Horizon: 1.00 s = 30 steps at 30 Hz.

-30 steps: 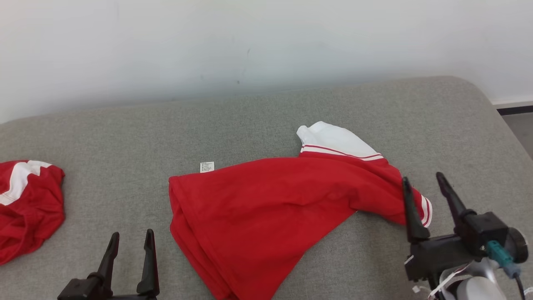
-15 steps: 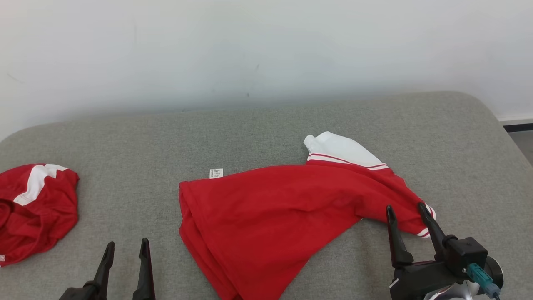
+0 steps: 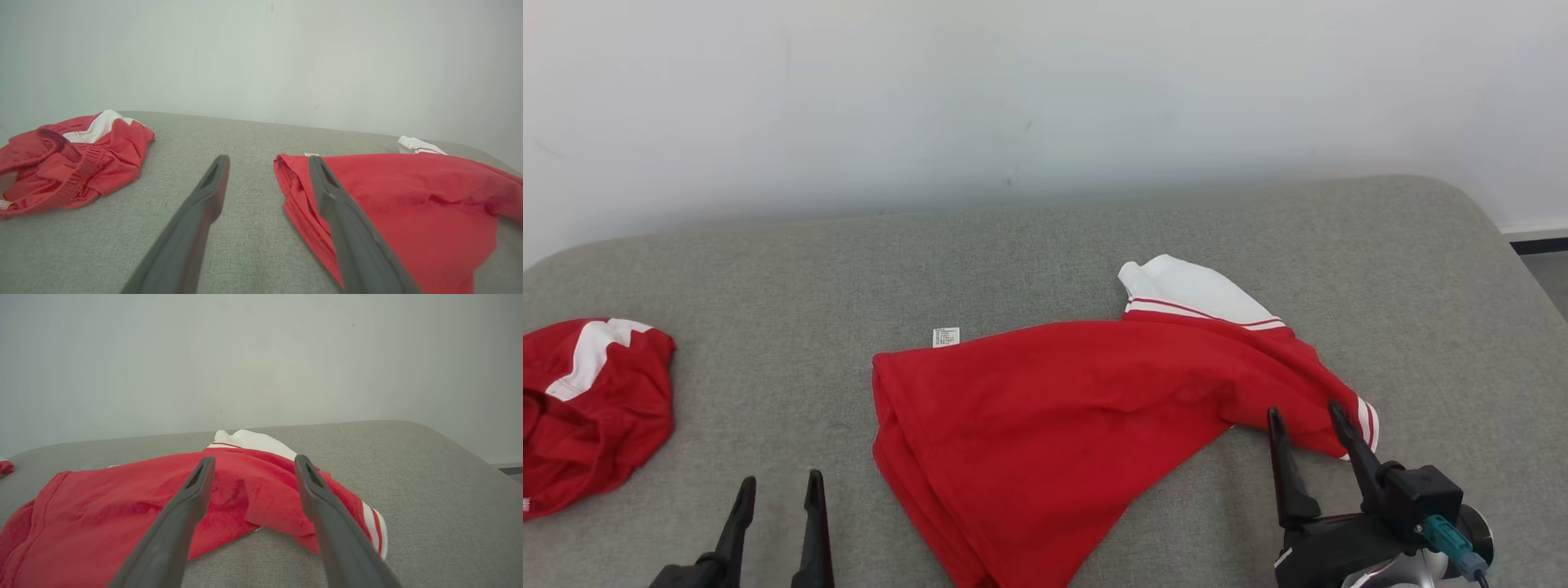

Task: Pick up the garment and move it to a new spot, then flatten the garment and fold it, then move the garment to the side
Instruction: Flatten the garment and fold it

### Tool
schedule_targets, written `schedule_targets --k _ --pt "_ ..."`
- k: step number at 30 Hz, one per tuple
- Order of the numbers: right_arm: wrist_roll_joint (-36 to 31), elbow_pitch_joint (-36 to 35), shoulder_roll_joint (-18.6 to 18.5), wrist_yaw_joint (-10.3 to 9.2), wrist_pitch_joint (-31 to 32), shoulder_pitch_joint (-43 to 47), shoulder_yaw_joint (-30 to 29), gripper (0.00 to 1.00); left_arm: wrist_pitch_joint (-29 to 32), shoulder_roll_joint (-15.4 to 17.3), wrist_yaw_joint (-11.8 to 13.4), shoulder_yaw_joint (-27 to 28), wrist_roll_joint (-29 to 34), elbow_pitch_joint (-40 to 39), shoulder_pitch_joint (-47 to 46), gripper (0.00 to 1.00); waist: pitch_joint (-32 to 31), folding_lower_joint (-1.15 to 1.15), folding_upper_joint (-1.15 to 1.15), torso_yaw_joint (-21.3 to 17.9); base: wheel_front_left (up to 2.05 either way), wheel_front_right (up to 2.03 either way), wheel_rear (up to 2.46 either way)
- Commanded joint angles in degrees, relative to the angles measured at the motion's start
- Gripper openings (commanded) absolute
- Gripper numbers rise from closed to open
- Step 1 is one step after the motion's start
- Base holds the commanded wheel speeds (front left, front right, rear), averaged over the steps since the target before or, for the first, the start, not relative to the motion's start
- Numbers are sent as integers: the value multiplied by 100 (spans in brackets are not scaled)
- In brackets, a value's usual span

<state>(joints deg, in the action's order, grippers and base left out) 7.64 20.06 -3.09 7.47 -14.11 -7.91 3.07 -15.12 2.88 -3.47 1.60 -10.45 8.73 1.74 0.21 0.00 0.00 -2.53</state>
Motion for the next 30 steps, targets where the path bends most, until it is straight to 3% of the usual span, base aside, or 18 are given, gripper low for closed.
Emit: schedule_targets --k 1,7,19,25,30 --pt "19 15 9 4 7 -21 14 100 -5 1 -8 -4 -9 62 -31 100 24 0 0 -22 0 0 0" --pt "67 35 18 4 0 -86 62 100 62 34 -118 -120 -111 689 -405 100 142 0 0 -69 0 0 0" --pt "138 114 23 4 -9 -403 389 100 1473 309 -345 -221 -786 2421 -2472 100 768 0 0 -499 0 0 0" --pt "211 179 24 4 -50 -578 646 100 2118 401 -233 -94 -1034 3179 -3255 100 1049 0 0 -782 0 0 0" --pt "247 255 23 4 -66 -639 738 100 2312 459 -170 -112 -1063 3567 -3625 100 1140 0 0 -891 0 0 0"
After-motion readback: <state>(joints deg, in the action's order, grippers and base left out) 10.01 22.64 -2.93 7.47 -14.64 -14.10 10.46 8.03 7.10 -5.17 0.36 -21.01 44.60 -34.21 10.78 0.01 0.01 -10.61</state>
